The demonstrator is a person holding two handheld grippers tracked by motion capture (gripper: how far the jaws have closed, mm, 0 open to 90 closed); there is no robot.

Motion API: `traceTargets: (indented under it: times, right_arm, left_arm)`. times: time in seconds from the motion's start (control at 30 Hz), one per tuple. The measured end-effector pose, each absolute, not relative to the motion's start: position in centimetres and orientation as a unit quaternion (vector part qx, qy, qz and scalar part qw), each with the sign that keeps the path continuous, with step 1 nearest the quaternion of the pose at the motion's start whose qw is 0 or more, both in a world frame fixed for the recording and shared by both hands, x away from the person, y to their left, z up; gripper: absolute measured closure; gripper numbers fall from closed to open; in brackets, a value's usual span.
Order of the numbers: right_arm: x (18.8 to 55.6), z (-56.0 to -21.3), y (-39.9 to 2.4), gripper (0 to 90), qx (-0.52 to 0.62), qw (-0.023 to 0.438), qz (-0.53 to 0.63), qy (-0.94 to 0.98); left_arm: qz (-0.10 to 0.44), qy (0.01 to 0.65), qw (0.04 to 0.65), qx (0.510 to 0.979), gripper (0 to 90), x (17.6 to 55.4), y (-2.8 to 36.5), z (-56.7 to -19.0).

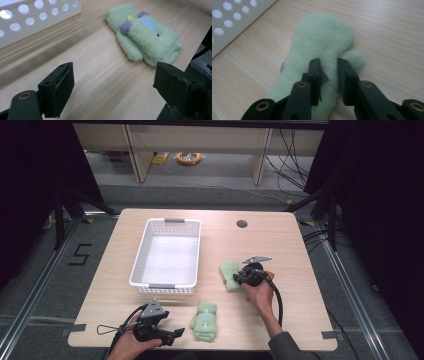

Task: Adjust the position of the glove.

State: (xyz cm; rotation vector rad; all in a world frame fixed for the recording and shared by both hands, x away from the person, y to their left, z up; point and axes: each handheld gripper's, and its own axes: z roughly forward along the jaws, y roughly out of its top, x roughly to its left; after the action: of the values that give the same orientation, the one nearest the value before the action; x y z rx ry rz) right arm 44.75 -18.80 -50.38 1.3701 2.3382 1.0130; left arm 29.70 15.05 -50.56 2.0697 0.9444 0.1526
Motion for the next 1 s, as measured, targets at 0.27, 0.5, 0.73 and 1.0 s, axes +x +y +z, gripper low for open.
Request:
traceTargets:
  times: [0.27,0.5,0.73,1.0]
  right_arm:
    - [44.7,-50.3,-19.0,83.8,0.447,0.137,0.361,0.807]
    - [44.2,-49.1,-19.2,84.8,0.42,0.138,0.38,0.813]
    - [41.4,-45.6,-19.6,84.8,0.37,0.123,0.41,0.825]
    - [37.9,-44.3,-20.1,84.7,0.321,0.101,0.417,0.844]
  left_arm:
    - [0.059,0.381,0.423,0.82,16.1,29.7,15.0,-50.5]
    - [0.059,0.379,0.421,0.822,16.1,29.7,15.1,-50.5]
    - [0.063,0.379,0.422,0.821,16.1,29.7,15.2,-50.4]
    - [0.063,0.383,0.424,0.818,16.1,29.7,15.3,-50.4]
